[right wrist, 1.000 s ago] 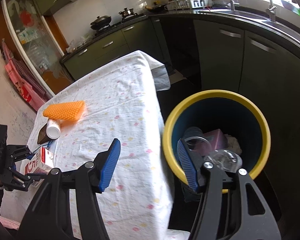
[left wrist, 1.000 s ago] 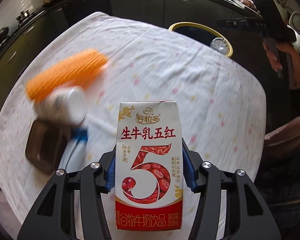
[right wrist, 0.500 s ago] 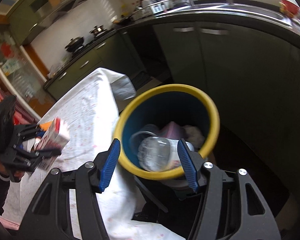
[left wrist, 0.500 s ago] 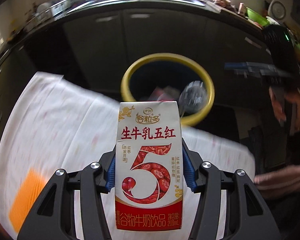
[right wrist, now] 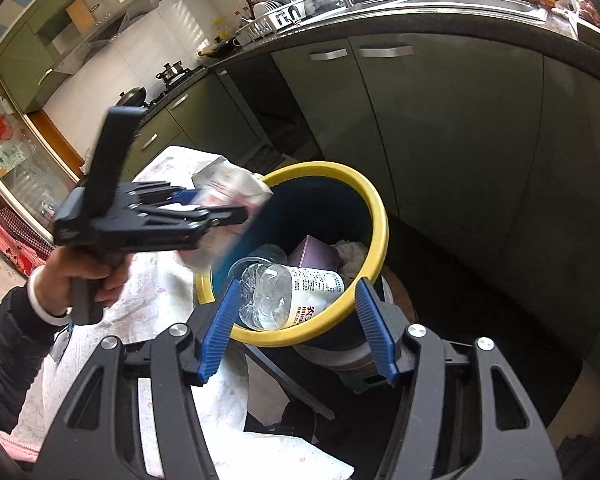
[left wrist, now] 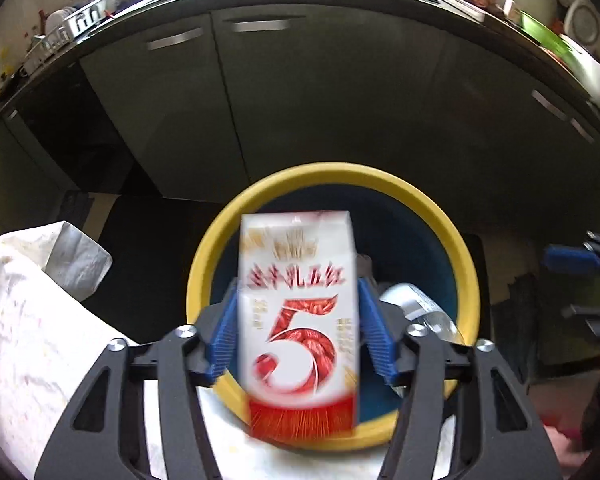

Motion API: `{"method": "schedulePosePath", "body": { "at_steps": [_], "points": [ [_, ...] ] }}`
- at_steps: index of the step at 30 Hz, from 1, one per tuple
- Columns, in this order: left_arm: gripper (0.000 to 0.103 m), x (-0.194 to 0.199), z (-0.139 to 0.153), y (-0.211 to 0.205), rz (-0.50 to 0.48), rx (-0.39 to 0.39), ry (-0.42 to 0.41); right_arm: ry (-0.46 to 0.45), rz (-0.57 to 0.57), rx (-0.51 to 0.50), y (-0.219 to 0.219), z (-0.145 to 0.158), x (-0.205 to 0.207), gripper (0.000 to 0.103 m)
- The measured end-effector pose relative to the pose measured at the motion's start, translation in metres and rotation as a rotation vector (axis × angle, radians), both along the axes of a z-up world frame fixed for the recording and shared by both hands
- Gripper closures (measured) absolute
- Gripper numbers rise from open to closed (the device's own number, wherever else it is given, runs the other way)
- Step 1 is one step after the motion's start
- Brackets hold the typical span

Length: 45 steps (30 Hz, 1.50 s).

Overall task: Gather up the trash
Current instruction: 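Carry the milk carton over the bin and open the left gripper, then grasp the white pill bottle beside the orange brush with the right gripper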

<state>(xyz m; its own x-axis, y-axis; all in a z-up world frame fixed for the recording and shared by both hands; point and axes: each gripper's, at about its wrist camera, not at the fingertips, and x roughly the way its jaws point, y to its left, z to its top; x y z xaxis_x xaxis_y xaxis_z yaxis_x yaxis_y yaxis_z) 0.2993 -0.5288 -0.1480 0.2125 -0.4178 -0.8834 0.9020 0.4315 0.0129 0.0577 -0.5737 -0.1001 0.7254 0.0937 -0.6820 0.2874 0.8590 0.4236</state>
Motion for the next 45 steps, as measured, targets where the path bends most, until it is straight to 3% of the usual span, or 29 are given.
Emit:
{"method": "schedulePosePath", "body": {
  "at_steps": [2,8,15,20,25,29,36,43,45],
  "points": [
    [0.028,0.000,0.003,0.004,0.020,-0.029,0.008,-0.002,0.003,-0.001,0.001,0.001,0.000,0.045],
    [0.024,-0.021,0.033,0.054,0.062,-0.115,0.001,-0.001,0.020,0.010,0.008,-0.003,0.003,0.044],
    [0.017,-0.092,0.082,0.166,0.136,-0.307,-0.069,0.012,0.078,0.000,0.029,-0.003,0.017,0.044],
    [0.012,-0.128,0.088,0.240,0.232,-0.349,-0.093,0.026,0.160,-0.025,0.062,0.001,0.041,0.042],
    [0.012,-0.158,0.073,0.320,0.365,-0.318,-0.160,0.031,0.329,-0.066,0.128,0.011,0.085,0.042],
    [0.010,-0.179,0.071,0.392,0.531,-0.310,-0.225,0.020,0.501,-0.105,0.202,0.020,0.120,0.042],
    [0.008,-0.192,0.059,0.483,0.753,-0.325,-0.229,0.012,0.749,-0.149,0.324,0.025,0.158,0.042],
    [0.008,-0.195,0.053,0.516,0.788,-0.367,-0.230,0.036,0.831,-0.187,0.387,0.028,0.188,0.042],
    [0.008,-0.197,0.053,0.516,0.783,-0.368,-0.238,0.047,0.840,-0.204,0.397,0.030,0.196,0.048]
  ]
}}
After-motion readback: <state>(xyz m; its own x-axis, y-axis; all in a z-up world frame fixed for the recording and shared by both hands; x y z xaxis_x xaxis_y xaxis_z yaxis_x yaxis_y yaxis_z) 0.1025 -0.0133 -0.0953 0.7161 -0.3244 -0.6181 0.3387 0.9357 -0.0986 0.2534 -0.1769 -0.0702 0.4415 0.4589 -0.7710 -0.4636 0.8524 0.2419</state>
